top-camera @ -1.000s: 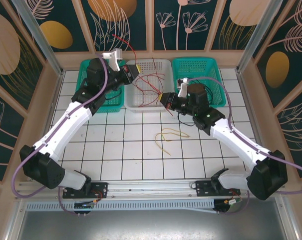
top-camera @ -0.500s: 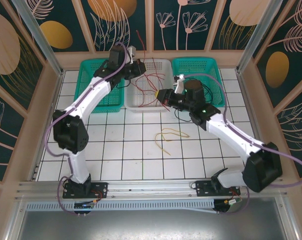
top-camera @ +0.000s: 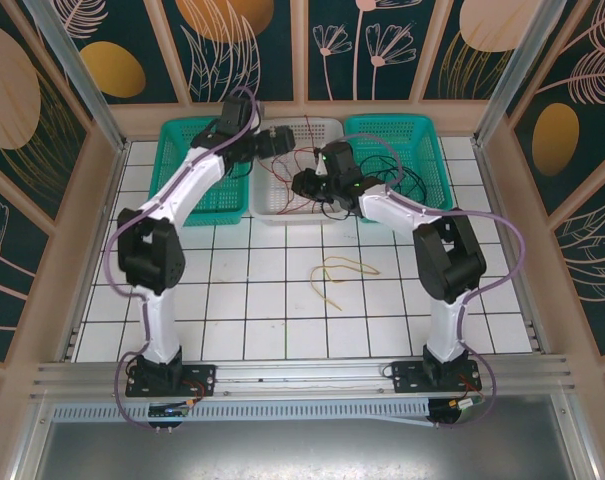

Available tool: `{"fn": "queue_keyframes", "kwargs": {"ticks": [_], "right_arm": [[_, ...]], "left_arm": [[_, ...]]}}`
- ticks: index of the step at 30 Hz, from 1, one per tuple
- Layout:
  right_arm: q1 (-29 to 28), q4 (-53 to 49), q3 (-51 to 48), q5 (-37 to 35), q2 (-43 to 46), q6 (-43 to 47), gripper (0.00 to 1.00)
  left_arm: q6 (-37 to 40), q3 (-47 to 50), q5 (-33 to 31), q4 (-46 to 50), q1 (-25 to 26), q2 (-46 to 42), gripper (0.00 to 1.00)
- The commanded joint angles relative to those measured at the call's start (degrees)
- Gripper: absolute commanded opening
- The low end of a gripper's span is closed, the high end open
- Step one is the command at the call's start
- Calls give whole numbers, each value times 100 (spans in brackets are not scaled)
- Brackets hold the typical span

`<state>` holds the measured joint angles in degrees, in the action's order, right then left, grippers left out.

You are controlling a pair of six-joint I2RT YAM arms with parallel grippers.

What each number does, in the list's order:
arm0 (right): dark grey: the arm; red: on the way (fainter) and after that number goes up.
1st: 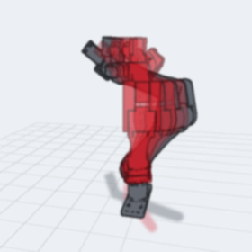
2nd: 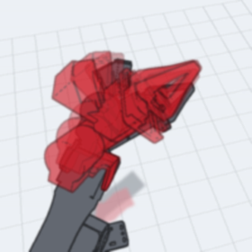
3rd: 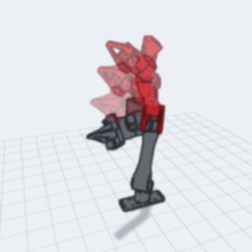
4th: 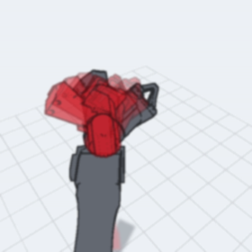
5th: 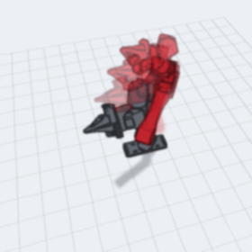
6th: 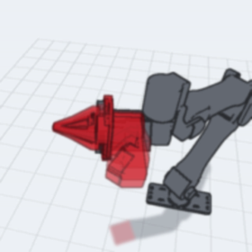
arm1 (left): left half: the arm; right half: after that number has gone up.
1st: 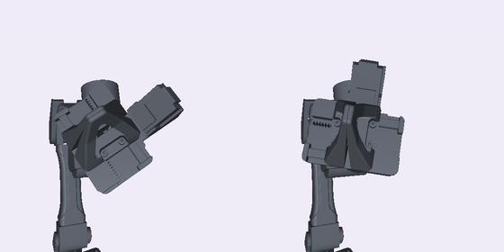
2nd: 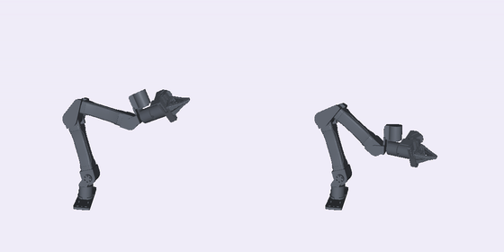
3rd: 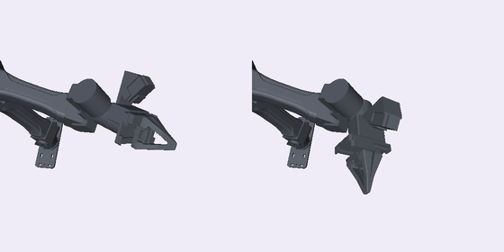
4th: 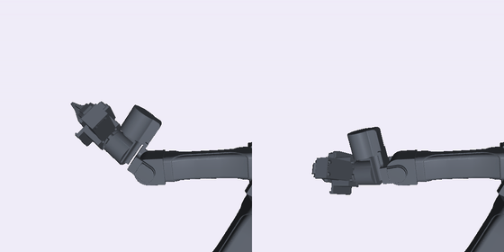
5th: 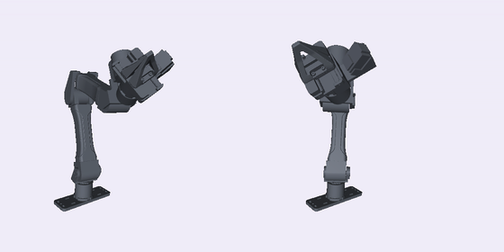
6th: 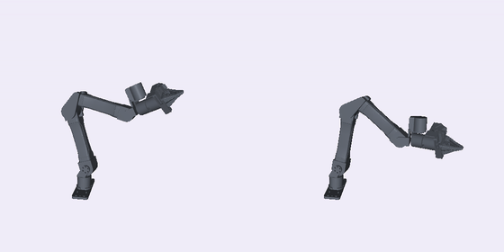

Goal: Untangle the cables

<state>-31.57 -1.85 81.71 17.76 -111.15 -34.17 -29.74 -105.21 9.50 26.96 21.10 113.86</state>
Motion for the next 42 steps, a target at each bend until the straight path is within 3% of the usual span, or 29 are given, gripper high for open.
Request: {"fn": "queue_keyframes", "kwargs": {"ticks": [1,3,8,13,16,17,18,25,31,36,42], "right_arm": [[198,-158,176,-345,2,152,19],[285,-167,176,-328,-59,25,11],[315,-196,93,-391,-41,20,6],[213,-232,277,-25,-121,377,31],[118,-769,771,-46,-465,648,41],[91,-1017,997,-106,-644,718,50],[75,-1217,1196,-154,-802,786,51],[-139,-1464,1807,-779,-1521,1396,48],[-87,-1417,2515,-792,-2118,1504,47],[-35,-1469,3199,-809,-2630,1466,46],[-7,-1760,4149,-1025,-3310,1508,44]], "left_arm": [[170,887,-361,-372,-5,-1177,99],[140,1325,-352,-317,-10,-1521,99],[25,2051,-378,-545,-10,-2418,99],[-35,2175,-600,-527,-10,-2776,99],[-80,2442,-1088,-552,-14,-2984,99],[-121,2533,-1125,-539,-10,-3058,99],[-164,2652,-1087,-589,-10,-3157,99],[-685,4427,-557,-1768,-10,-4793,99],[-1054,5775,-169,-2318,-4,-5862,95],[-1303,6381,102,-2284,-9,-6104,89],[-1328,6413,194,-2262,-9,-6123,88]]}}
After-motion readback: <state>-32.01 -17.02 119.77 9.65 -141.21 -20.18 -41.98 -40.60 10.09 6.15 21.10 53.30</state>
